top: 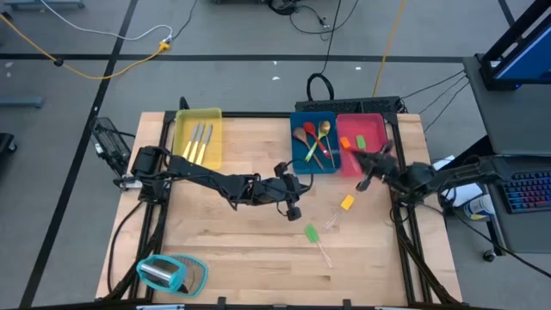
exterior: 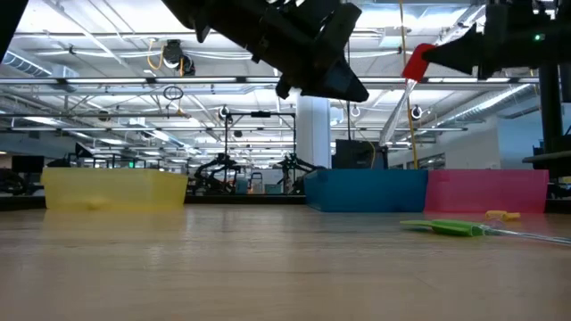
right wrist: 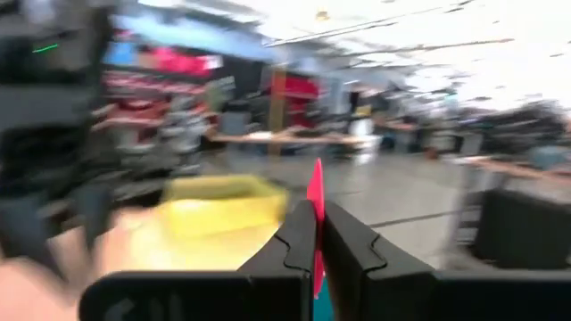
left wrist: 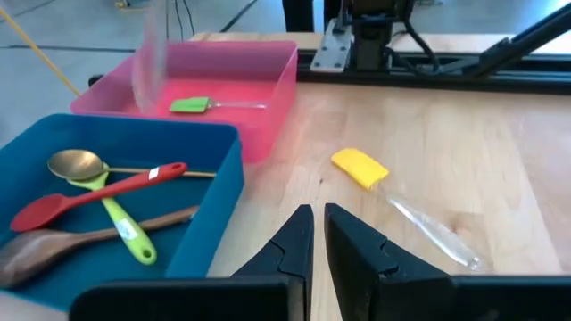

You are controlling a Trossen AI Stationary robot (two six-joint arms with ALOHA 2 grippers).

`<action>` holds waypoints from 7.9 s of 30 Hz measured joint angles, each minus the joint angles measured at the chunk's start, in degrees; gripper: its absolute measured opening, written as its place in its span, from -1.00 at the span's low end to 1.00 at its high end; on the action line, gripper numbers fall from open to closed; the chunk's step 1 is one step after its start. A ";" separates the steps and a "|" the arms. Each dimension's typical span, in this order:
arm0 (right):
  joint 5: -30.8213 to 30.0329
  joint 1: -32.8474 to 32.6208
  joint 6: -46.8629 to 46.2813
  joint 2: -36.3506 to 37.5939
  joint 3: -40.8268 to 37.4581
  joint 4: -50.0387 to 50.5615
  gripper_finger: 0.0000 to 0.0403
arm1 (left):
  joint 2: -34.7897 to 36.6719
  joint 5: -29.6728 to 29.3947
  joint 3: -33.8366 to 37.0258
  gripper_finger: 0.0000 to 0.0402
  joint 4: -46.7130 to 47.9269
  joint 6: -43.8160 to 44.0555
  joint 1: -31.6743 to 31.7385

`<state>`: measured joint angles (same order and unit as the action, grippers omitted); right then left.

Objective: Pick & Place Kitchen Items
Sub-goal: Put the red spatula into the pink bin, then put the yellow spatula into the pink bin

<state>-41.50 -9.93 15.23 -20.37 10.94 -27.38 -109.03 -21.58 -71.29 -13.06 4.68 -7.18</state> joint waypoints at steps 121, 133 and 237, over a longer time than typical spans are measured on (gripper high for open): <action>56.36 4.48 -24.88 -13.98 -10.07 -13.61 -0.25 | -0.04 8.55 0.04 -0.82 1.32 1.86 -0.21; 36.39 -9.05 -26.46 -27.79 -9.03 -17.14 -0.26 | -0.04 13.90 0.04 -0.82 4.66 1.69 -1.96; 33.82 -7.26 -21.25 -24.58 2.89 39.03 -0.11 | -0.04 13.64 0.04 -0.82 6.99 0.14 -1.68</action>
<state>-7.68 -17.19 -6.02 -44.95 13.82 11.65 -109.08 -7.94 -71.24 -6.07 4.82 -8.86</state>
